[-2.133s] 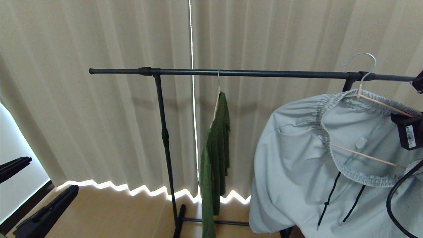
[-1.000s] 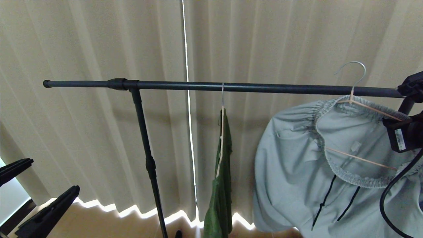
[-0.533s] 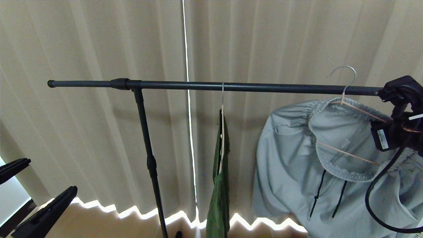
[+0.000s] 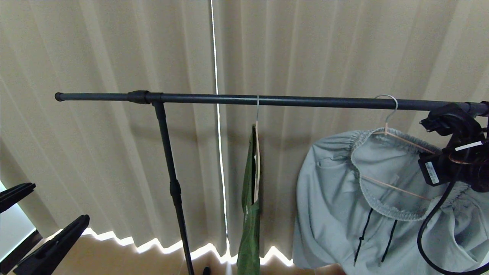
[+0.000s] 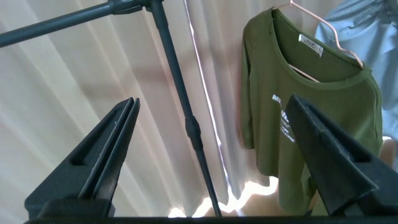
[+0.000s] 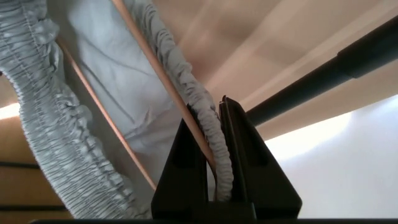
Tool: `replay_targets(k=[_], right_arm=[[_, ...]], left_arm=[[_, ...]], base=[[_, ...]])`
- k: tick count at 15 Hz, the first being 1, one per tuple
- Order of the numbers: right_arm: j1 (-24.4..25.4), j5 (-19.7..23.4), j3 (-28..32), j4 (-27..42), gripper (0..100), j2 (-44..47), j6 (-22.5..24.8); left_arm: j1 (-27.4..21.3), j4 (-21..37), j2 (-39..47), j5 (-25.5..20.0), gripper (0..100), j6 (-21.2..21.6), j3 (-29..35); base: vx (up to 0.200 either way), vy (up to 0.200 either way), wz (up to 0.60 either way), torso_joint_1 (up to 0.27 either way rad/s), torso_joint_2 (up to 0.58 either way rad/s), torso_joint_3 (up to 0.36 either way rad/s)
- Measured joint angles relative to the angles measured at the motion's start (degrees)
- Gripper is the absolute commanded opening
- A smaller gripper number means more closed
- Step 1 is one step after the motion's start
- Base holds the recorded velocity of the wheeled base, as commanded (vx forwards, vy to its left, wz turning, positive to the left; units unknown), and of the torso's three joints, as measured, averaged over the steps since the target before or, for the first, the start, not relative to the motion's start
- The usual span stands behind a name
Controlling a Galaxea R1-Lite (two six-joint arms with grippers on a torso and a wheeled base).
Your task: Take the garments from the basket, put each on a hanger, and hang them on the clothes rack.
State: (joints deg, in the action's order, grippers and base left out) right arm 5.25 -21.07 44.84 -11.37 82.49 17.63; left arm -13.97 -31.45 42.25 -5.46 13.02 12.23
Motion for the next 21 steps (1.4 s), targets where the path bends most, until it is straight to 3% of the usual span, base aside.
replay_targets(k=[1, 2, 5, 7, 9, 12, 16, 21], right_arm=[[0.0, 0.0, -0.2, 0.0, 0, -0.1, 0.0], [0.0, 0.0, -0.4, 0.0, 100, -0.2, 0.0], [0.1, 0.4, -1.2, -0.3, 100, -0.7, -0.1], [0.2, 1.6, -2.5, -5.0, 100, -1.2, -0.1], [0.3, 6.7, -5.7, -13.7, 100, -1.5, -0.1], [0.1, 13.8, -9.9, -21.4, 100, -1.7, -0.1], [-0.2, 17.4, -13.0, -22.6, 100, -1.8, -0.1], [-0.1, 28.6, -13.9, -22.7, 100, -2.0, -0.1]], left_arm=[[0.0, 0.0, 0.0, 0.0, 100, 0.0, 0.0], [0.0, 0.1, 0.0, 0.0, 100, 0.0, 0.0], [0.0, 0.1, 0.0, 0.0, 100, 0.0, 0.0], [0.0, 0.1, 0.0, 0.0, 100, -0.1, 0.0], [0.0, 0.1, 0.1, 0.1, 100, -0.1, 0.1], [0.0, 0.2, 0.1, 0.1, 100, -0.1, 0.2], [0.0, 0.2, 0.2, 0.2, 100, -0.1, 0.2], [0.1, 0.2, 0.3, 0.2, 100, -0.1, 0.2]], base=[[0.0, 0.0, 0.0, 0.0, 0.0, 0.0], [0.0, 0.0, 0.0, 0.0, 0.0, 0.0], [0.0, 0.0, 0.0, 0.0, 0.0, 0.0], [0.0, 0.0, 0.0, 0.0, 0.0, 0.0], [0.0, 0.0, 0.0, 0.0, 0.0, 0.0], [0.0, 0.0, 0.0, 0.0, 0.0, 0.0], [0.0, 0.0, 0.0, 0.0, 0.0, 0.0], [0.0, 0.0, 0.0, 0.0, 0.0, 0.0]])
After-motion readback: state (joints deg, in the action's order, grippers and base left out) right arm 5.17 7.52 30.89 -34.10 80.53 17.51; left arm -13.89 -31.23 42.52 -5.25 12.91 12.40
